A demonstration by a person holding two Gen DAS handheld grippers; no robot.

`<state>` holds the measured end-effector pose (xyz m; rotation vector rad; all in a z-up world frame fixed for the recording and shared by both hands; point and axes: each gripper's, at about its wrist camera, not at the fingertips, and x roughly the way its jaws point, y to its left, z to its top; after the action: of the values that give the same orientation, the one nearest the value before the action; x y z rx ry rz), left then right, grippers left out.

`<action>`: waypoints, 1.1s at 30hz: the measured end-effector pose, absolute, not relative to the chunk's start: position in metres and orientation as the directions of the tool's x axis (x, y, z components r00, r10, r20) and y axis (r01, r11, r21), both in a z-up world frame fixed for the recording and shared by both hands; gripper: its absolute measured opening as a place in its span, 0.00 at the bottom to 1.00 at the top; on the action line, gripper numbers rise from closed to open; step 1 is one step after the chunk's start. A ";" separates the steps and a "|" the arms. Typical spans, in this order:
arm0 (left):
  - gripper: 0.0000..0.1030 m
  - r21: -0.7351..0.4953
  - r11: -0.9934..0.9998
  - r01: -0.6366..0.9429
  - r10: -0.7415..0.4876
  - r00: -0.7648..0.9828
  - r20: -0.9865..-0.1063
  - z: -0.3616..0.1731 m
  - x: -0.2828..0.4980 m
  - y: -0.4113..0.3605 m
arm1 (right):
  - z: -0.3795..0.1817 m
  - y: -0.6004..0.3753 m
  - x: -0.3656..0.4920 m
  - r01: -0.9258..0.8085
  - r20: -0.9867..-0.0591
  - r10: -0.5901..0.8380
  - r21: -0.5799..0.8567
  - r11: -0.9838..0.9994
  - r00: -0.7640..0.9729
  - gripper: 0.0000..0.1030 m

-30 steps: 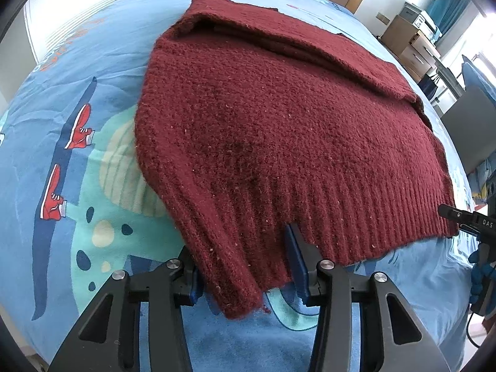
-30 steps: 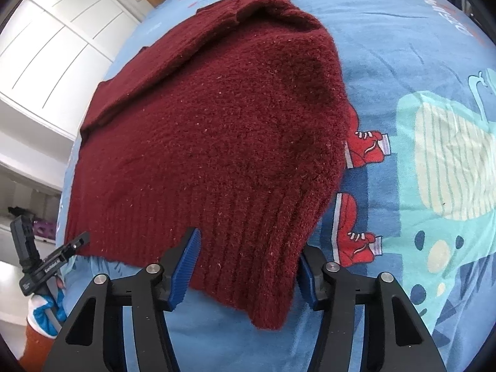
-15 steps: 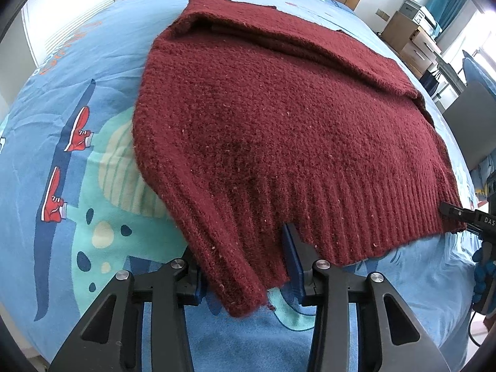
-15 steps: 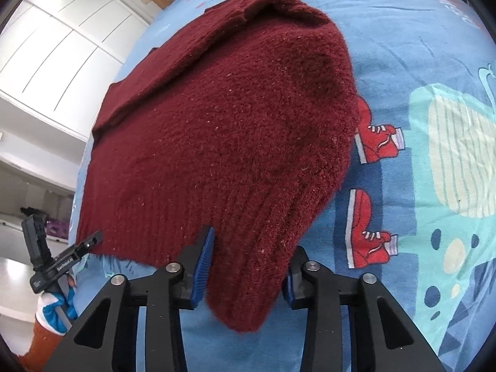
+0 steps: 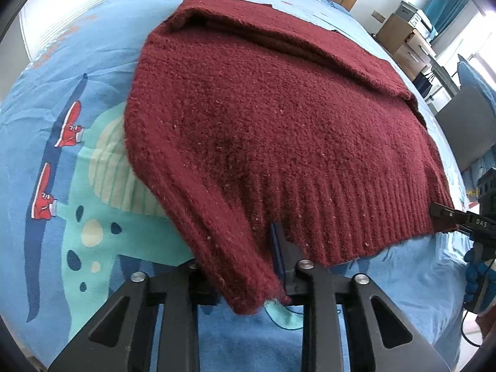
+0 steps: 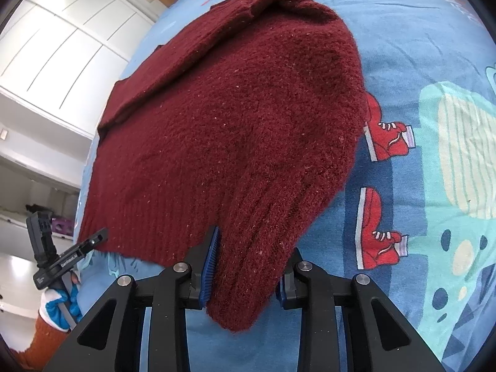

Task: Fold small clothes
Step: 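Lift the hem with both grippers and fold it over toward the collar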

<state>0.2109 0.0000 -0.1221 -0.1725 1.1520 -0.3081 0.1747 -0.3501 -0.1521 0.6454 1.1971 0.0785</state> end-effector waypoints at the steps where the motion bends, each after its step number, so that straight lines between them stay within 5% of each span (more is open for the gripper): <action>1: 0.18 -0.298 0.943 0.149 -0.333 0.370 -0.867 -0.122 0.211 0.001 | -0.152 -0.350 0.175 0.272 -0.837 0.389 0.506 0.819 0.386 0.30; 18: 0.06 -0.554 0.832 0.026 -0.521 0.381 -0.764 -0.112 0.212 0.055 | -0.150 -0.351 0.169 0.258 -0.810 0.418 0.543 0.799 0.410 0.16; 33: 0.06 -0.552 0.823 0.134 -0.539 0.490 -0.685 -0.030 0.236 0.051 | -0.084 -0.369 0.176 0.175 -0.720 0.416 0.590 0.788 0.555 0.14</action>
<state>0.2361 0.0510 -0.0300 -0.4635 0.9806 -0.4269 0.1763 -0.3688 -0.0836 0.6741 0.9907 0.1559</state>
